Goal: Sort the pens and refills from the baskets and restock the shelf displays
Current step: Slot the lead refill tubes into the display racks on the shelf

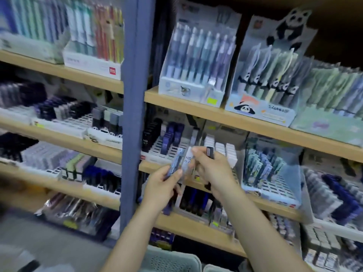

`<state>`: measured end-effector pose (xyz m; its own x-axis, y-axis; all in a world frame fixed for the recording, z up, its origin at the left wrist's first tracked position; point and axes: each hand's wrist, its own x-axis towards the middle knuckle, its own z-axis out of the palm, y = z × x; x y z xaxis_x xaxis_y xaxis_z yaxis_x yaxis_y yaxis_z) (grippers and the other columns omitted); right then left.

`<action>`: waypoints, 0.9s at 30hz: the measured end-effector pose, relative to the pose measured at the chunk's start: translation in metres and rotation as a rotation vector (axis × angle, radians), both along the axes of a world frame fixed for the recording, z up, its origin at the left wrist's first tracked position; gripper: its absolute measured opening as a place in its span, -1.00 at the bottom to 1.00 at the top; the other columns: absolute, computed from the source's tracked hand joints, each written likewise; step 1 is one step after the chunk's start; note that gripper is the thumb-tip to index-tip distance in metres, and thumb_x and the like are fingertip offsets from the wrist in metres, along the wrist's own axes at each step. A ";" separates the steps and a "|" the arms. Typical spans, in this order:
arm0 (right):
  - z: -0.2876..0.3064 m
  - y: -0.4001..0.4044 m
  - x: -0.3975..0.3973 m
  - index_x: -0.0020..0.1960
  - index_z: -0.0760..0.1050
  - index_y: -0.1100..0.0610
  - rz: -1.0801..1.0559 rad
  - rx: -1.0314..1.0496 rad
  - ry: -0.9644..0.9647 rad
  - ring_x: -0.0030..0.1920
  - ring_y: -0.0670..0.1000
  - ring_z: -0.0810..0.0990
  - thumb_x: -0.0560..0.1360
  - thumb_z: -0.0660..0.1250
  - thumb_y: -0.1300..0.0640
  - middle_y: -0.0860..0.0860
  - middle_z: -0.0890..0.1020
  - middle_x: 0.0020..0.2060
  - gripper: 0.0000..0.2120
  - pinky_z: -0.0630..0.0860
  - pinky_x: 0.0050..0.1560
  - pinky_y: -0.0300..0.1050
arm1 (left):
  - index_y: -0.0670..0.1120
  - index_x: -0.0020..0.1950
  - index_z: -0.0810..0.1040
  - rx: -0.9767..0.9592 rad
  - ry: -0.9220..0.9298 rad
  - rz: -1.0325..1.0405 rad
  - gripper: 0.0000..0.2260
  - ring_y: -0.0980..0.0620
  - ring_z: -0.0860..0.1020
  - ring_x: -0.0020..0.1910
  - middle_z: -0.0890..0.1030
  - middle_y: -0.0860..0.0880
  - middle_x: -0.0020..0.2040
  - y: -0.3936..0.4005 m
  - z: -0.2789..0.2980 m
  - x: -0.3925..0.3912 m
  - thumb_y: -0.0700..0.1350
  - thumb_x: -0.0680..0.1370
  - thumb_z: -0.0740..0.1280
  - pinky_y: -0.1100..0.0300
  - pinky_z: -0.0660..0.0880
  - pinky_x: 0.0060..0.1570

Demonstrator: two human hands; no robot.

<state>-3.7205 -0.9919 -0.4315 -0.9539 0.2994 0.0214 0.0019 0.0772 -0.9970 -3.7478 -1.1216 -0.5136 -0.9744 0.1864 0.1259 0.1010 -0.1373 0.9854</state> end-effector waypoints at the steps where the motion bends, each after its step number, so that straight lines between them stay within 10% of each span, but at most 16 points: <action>1: 0.001 -0.003 -0.007 0.03 0.59 0.10 -0.008 0.010 0.004 -0.59 -0.19 0.40 0.61 0.33 0.04 0.08 0.65 -0.28 -0.86 0.30 -0.53 -0.29 | -0.08 -0.03 0.64 -0.004 -0.002 0.005 -0.88 0.08 0.48 -0.49 0.63 -0.03 -0.33 -0.002 0.004 -0.005 -0.15 0.64 0.32 0.26 0.30 -0.49; 20: -0.012 -0.052 -0.077 0.06 0.57 0.08 0.000 0.301 0.164 -0.49 -0.27 0.48 0.64 0.27 0.04 -0.04 0.74 -0.19 -0.85 0.33 -0.25 -0.19 | -0.06 -0.01 0.65 0.143 -0.172 0.153 -0.76 0.06 0.42 -0.48 0.54 0.04 -0.40 -0.056 -0.020 -0.032 0.00 0.69 0.23 0.22 0.37 -0.44; 27: -0.004 -0.059 -0.096 0.07 0.57 0.06 -0.017 0.390 0.112 -0.10 -0.16 0.63 0.63 0.29 0.05 -0.08 0.74 -0.22 -0.88 0.44 -0.07 -0.19 | -0.06 -0.02 0.65 0.152 -0.155 0.146 -0.75 0.08 0.43 -0.49 0.55 0.01 -0.35 -0.056 -0.020 -0.032 0.00 0.68 0.23 0.29 0.36 -0.46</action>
<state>-3.8165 -1.0513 -0.4357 -0.9341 0.2644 0.2398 -0.1003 0.4504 -0.8872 -3.7799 -1.1776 -0.5336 -0.9994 0.0330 -0.0114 -0.0202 -0.2798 0.9599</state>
